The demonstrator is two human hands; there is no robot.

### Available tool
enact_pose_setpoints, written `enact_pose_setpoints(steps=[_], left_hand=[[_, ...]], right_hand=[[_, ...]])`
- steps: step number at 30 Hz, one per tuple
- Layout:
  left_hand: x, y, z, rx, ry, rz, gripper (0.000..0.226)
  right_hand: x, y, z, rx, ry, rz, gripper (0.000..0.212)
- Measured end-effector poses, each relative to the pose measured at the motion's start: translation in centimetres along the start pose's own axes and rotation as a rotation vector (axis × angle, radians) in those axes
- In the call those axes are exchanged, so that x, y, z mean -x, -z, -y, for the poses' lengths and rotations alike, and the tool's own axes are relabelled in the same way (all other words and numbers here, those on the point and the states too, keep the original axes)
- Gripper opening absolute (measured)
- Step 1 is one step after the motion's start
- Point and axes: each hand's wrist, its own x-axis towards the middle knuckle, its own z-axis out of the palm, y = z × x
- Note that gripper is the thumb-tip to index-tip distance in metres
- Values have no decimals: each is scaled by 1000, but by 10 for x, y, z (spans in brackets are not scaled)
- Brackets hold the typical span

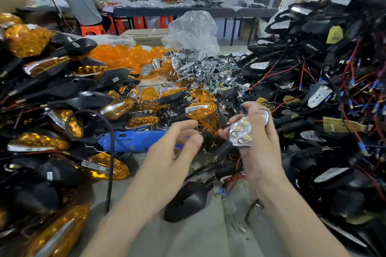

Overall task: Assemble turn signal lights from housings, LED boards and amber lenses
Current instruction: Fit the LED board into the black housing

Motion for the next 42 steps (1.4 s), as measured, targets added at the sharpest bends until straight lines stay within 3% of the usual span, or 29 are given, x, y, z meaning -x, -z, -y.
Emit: enact_pose_setpoints(steps=[2,7,12,17,22,27,30,33,38,42], left_hand=[[12,9,4,-121,-25,-6,29],[39,18,20,-353,-21,154,36],[33,24,37,-397,30,25,24],[23,20,38,-484,-1,1,21],[-7,25,26,-420,-28,-92,14],[-65,37,25,-468,53,-95,16],[-91,39,30,-584,128,11,20],[-103,35,31,-662,131,104,24],[-92,29,30,-633,28,-19,21],[-87,29,31,-557,61,-35,20]], right_hand=[[-6,4,8,-144,-61,-58,19],[-13,18,20,-377,-172,-101,17],[-13,28,24,-700,-362,18,9],[-16,20,18,-573,-386,-5,9],[-30,4,13,-447,-387,-51,14],[-47,-10,14,-418,-472,37,15],[-52,-15,16,-494,-571,81,21],[-51,-22,25,-635,-666,81,8],[-32,-43,34,-836,-757,-118,14],[-14,-61,38,-862,-776,-211,8]])
